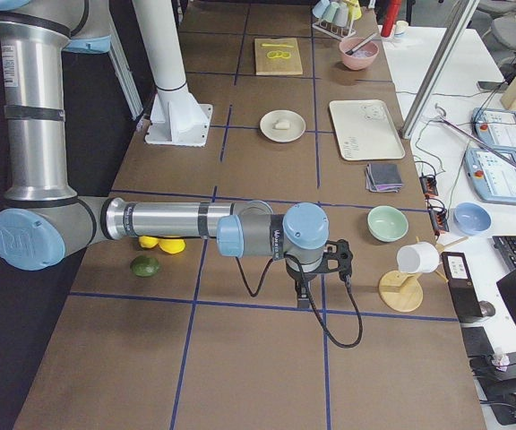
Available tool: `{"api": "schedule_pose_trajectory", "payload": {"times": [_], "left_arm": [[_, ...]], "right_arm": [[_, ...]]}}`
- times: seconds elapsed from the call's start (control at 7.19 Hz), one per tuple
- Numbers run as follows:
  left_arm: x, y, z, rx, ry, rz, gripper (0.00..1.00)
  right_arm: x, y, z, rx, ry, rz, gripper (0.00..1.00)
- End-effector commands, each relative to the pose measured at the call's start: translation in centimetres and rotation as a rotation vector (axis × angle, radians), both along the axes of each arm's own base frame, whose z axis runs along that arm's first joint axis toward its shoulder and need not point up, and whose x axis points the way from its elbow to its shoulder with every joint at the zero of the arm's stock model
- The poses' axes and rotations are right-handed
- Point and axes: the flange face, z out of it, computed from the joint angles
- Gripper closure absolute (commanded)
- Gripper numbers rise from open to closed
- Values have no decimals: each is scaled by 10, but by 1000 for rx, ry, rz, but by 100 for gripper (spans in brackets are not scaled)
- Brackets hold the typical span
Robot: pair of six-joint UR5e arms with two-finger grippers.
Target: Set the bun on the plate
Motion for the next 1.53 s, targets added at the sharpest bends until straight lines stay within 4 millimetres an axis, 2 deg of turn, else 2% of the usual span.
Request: {"api": "schedule_pose_trajectory", "payload": {"times": [0.0, 0.14, 0.42, 0.56, 0.7, 0.83, 1.39], "left_arm": [[-15, 7, 9, -25, 2, -25, 0], [-15, 33, 31, -59, 8, -33, 0], [-12, 68, 37, -68, 8, -36, 0], [-12, 71, 25, -84, 5, -75, 0], [-11, 79, 20, -94, 4, -94, 0], [-11, 79, 20, -93, 5, -93, 0], [-8, 85, 41, -126, -4, -82, 0]], "right_arm": [[1, 9, 4, -9, 3, 2, 0], [1, 9, 4, -7, 3, 2, 0], [1, 9, 6, -9, 3, 2, 0], [1, 10, 8, -13, 6, 2, 0], [1, 11, 8, -14, 9, 2, 0], [1, 11, 9, -15, 12, 2, 0], [1, 10, 9, -14, 13, 2, 0]]}}
